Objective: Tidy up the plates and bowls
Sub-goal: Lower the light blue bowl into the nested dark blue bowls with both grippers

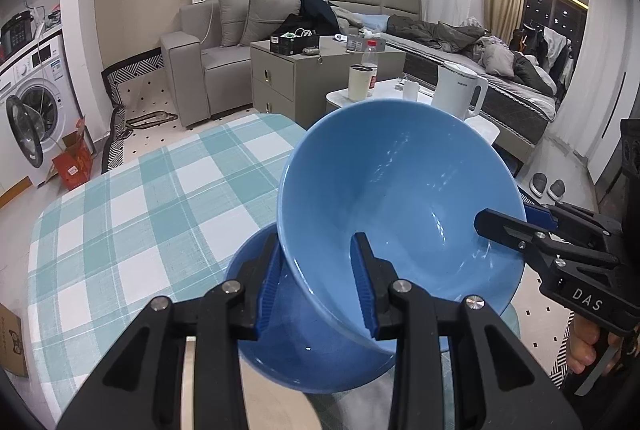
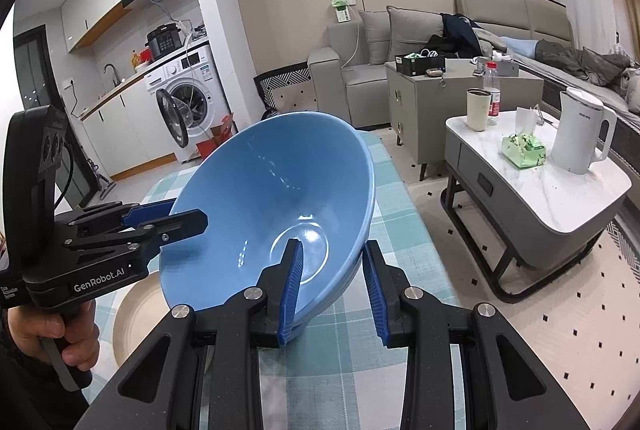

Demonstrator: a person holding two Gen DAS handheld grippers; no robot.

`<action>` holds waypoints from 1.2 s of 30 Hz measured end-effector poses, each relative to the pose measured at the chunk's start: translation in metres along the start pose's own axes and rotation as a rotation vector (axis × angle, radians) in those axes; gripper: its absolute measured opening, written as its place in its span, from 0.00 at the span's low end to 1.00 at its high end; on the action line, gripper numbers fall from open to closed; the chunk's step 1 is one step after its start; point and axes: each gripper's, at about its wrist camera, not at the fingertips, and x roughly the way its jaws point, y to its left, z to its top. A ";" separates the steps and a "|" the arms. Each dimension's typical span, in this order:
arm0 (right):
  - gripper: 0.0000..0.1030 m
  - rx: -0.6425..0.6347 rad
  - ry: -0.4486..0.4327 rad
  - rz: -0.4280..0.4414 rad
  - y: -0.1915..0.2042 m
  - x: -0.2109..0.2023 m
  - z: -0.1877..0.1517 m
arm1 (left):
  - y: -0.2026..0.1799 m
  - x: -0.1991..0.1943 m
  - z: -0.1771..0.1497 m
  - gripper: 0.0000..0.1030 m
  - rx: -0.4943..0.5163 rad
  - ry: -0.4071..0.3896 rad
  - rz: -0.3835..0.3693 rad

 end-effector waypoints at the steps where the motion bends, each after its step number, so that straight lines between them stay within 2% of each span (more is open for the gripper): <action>1: 0.30 -0.001 0.003 0.003 0.001 0.003 0.000 | 0.002 0.000 -0.002 0.32 -0.003 0.000 0.003; 24: 0.29 -0.043 0.115 0.029 0.026 0.053 -0.015 | 0.032 0.006 -0.029 0.32 -0.050 0.055 0.056; 36: 0.29 -0.105 0.164 -0.004 0.045 0.072 -0.024 | 0.041 0.015 -0.040 0.32 -0.054 0.090 0.096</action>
